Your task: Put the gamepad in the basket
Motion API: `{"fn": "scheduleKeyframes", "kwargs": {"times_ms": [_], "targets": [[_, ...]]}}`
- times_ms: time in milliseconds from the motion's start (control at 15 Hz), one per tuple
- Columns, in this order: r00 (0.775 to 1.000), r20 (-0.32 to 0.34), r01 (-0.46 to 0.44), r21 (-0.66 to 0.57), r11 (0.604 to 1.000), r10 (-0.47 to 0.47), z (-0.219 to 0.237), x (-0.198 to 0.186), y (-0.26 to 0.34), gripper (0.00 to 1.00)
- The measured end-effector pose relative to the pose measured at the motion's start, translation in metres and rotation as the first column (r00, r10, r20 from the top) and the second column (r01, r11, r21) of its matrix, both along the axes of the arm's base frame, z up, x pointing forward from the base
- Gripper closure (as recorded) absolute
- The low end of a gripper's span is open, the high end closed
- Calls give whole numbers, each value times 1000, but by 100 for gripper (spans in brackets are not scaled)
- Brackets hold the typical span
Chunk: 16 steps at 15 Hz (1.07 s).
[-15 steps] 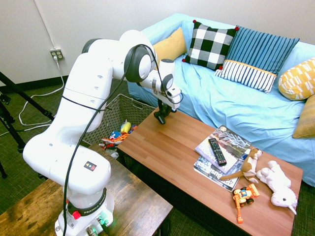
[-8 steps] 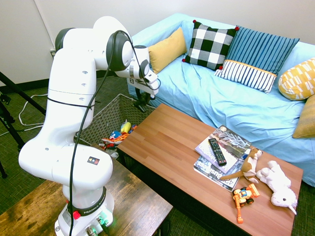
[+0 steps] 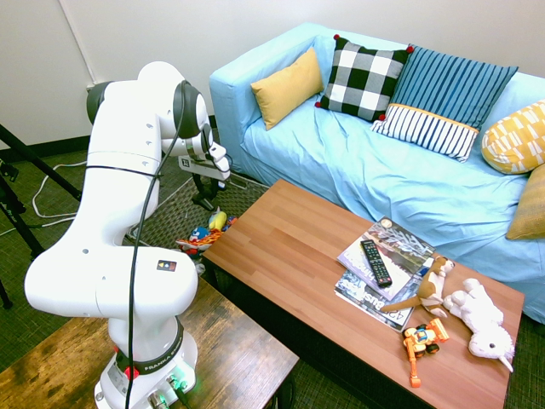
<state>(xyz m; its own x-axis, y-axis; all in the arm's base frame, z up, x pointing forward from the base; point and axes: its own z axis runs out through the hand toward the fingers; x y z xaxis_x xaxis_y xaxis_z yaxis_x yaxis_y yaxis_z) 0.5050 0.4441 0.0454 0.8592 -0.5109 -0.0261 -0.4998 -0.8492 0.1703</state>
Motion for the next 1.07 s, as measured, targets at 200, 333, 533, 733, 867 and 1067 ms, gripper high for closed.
{"fn": "scheduleKeyframes", "kwargs": {"times_ms": [200, 333, 533, 733, 867, 1067], "targets": [[999, -43, 13, -28, 1000, -14, -38, 7, -2, 0], [999, -51, 16, -32, 999, -18, -35, 15, 2, 0], [998, -52, 17, -35, 999, -19, -31, 19, 4, 0], [998, -51, 19, -38, 999, -21, -27, 23, 5, 0], [998, -53, 21, -44, 999, -23, -26, 24, 4, 0], [998, -53, 20, -44, 999, -23, -24, 25, 4, 0]]}}
